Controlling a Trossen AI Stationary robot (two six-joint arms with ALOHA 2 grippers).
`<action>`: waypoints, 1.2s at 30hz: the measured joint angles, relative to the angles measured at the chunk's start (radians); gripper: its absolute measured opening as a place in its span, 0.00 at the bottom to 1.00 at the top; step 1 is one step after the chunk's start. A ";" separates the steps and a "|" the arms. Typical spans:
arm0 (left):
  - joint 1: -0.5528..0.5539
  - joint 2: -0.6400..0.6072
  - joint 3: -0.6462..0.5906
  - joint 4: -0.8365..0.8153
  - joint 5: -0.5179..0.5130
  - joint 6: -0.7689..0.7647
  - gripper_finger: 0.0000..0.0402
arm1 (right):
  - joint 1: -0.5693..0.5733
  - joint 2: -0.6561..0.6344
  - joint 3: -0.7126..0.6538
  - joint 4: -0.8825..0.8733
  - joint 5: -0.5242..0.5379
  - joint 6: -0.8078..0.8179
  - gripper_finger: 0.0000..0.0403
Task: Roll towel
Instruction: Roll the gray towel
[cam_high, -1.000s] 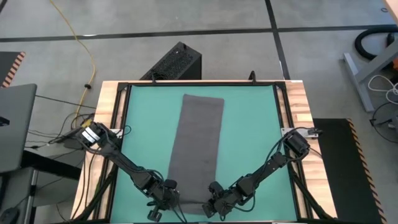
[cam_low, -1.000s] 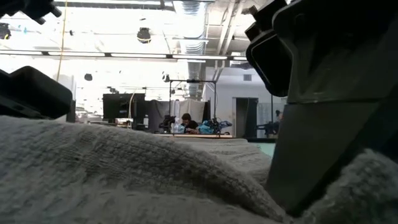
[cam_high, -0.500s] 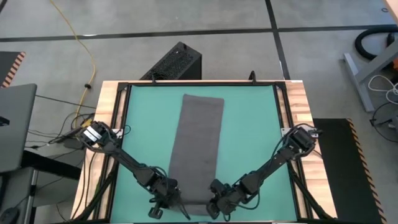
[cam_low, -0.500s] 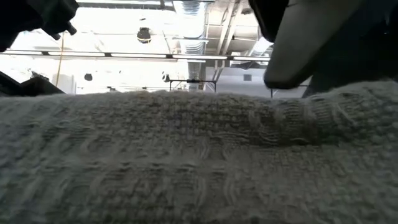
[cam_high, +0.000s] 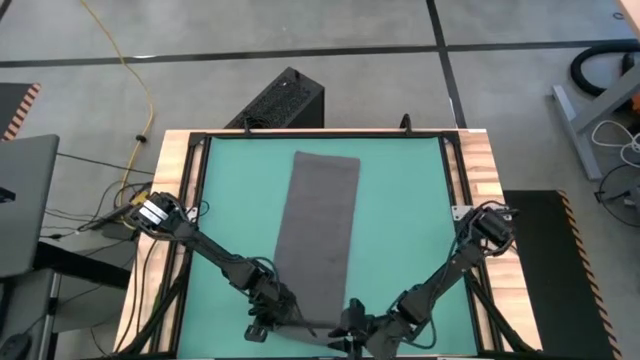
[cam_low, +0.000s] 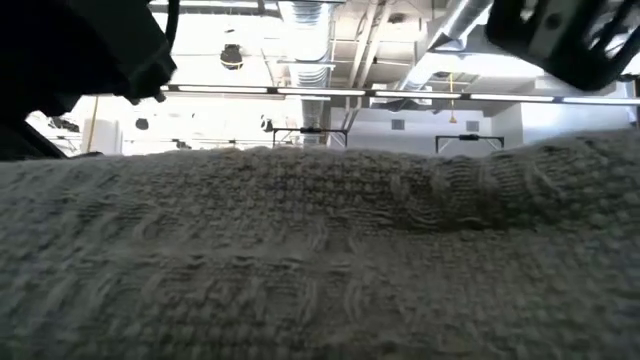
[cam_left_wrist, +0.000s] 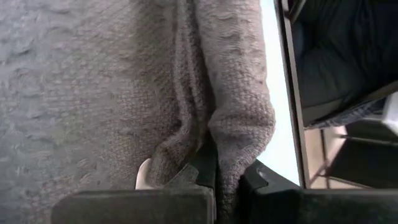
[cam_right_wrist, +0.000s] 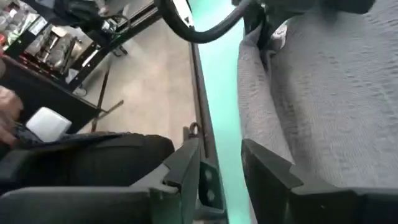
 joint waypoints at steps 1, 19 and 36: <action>0.001 0.000 0.000 0.001 0.013 -0.014 0.00 | -0.002 0.009 0.001 0.000 -0.003 -0.014 0.34; 0.011 0.000 0.000 0.008 0.108 -0.086 0.00 | 0.008 0.098 0.058 -0.081 0.006 -0.382 0.51; 0.012 -0.002 0.001 0.011 0.102 -0.091 0.01 | -0.013 0.116 0.058 -0.101 -0.008 -0.372 0.40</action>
